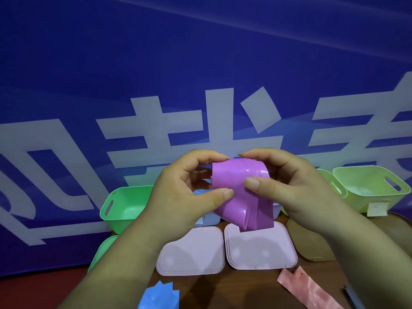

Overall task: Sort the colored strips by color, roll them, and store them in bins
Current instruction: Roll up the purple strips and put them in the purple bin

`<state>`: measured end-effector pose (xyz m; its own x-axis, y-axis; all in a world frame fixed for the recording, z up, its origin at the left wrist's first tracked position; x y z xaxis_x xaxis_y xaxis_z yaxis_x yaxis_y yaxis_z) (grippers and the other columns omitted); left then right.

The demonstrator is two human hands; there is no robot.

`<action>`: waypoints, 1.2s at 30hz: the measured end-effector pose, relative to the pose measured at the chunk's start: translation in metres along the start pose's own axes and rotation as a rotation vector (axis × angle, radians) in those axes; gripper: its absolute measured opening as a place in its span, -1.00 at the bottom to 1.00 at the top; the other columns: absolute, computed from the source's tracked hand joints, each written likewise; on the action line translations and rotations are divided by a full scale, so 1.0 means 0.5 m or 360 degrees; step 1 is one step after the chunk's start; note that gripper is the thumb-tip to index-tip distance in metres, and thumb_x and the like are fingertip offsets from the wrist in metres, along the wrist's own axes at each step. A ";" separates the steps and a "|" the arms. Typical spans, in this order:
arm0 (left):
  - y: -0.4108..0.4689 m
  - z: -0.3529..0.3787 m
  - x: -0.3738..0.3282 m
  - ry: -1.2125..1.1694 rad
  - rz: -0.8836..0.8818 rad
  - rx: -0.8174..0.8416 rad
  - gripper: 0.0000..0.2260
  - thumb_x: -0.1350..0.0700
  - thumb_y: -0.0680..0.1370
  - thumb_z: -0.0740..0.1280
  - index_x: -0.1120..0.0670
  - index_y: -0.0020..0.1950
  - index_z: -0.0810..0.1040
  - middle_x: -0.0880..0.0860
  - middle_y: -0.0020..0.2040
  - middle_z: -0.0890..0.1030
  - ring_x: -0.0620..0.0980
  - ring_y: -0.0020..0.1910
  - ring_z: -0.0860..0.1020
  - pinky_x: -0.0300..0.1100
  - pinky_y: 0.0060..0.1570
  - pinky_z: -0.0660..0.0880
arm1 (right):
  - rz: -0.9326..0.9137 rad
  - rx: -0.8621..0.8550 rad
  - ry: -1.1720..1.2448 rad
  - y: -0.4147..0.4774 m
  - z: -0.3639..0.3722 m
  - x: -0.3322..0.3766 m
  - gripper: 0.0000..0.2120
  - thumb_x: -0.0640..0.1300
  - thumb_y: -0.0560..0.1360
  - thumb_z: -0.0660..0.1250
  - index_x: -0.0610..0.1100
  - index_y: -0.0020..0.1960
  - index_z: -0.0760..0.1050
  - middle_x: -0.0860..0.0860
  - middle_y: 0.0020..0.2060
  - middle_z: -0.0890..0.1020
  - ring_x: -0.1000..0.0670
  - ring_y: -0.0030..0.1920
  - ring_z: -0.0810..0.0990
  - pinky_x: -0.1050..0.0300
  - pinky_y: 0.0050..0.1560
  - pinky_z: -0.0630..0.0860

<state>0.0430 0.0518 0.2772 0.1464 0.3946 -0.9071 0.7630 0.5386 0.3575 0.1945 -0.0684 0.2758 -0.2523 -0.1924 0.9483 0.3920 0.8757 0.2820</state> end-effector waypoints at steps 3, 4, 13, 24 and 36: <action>0.001 -0.001 0.002 -0.0084 -0.0042 -0.0040 -0.58 0.18 0.33 0.59 -0.11 0.12 0.61 -0.05 0.07 0.64 0.04 0.04 0.63 -0.10 -0.03 0.64 | -0.0064 0.0067 0.0031 -0.004 0.000 -0.004 -0.53 -0.12 0.32 0.55 0.11 0.20 0.57 0.06 0.09 0.64 -0.02 0.03 0.67 0.14 -0.04 0.62; 0.000 -0.001 0.002 -0.0108 -0.0060 -0.0049 -0.58 0.17 0.33 0.60 -0.09 0.12 0.60 -0.05 0.06 0.64 0.03 0.03 0.64 -0.12 -0.06 0.64 | -0.0089 0.0079 0.0033 -0.006 0.001 -0.004 -0.50 -0.15 0.31 0.55 0.12 0.20 0.56 0.06 0.10 0.62 -0.04 0.04 0.66 0.13 -0.03 0.62; 0.000 0.012 0.006 -0.0312 -0.0179 -0.0064 -0.61 0.12 0.31 0.49 -0.03 0.12 0.58 -0.05 0.02 0.66 0.04 0.00 0.64 -0.20 -0.12 0.63 | -0.0220 -0.0062 -0.0021 -0.012 -0.001 0.006 -0.61 -0.17 0.31 0.53 0.02 0.12 0.61 0.04 0.03 0.67 0.01 -0.04 0.68 0.20 -0.08 0.61; -0.010 0.023 0.007 -0.0076 -0.0094 0.0040 -0.53 0.02 0.39 0.55 -0.23 0.24 0.51 -0.27 0.15 0.57 -0.13 0.12 0.62 -0.18 -0.04 0.62 | -0.0065 -0.0207 0.0029 -0.004 -0.004 -0.009 -0.62 -0.09 0.29 0.49 -0.03 0.11 0.62 0.03 -0.06 0.70 0.03 -0.14 0.69 0.24 -0.16 0.59; -0.008 0.021 0.008 0.0012 -0.0022 -0.0139 -0.63 0.04 0.35 0.49 -0.15 0.13 0.57 -0.24 0.05 0.62 -0.14 0.02 0.63 -0.26 -0.08 0.61 | -0.0029 -0.0216 -0.0023 -0.003 0.009 -0.017 -0.62 0.01 0.34 0.46 0.05 0.16 0.60 0.09 -0.03 0.70 0.05 -0.08 0.69 0.20 -0.12 0.61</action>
<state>0.0473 0.0433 0.2697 0.1312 0.3918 -0.9107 0.7071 0.6069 0.3630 0.1922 -0.0661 0.2666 -0.2728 -0.2003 0.9410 0.5034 0.8038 0.3171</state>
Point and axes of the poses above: each hand's wrist, its own y-axis towards the middle knuckle, its own z-axis out of the palm, x = y × z, the point moved 4 cm from there along y, towards the middle knuckle
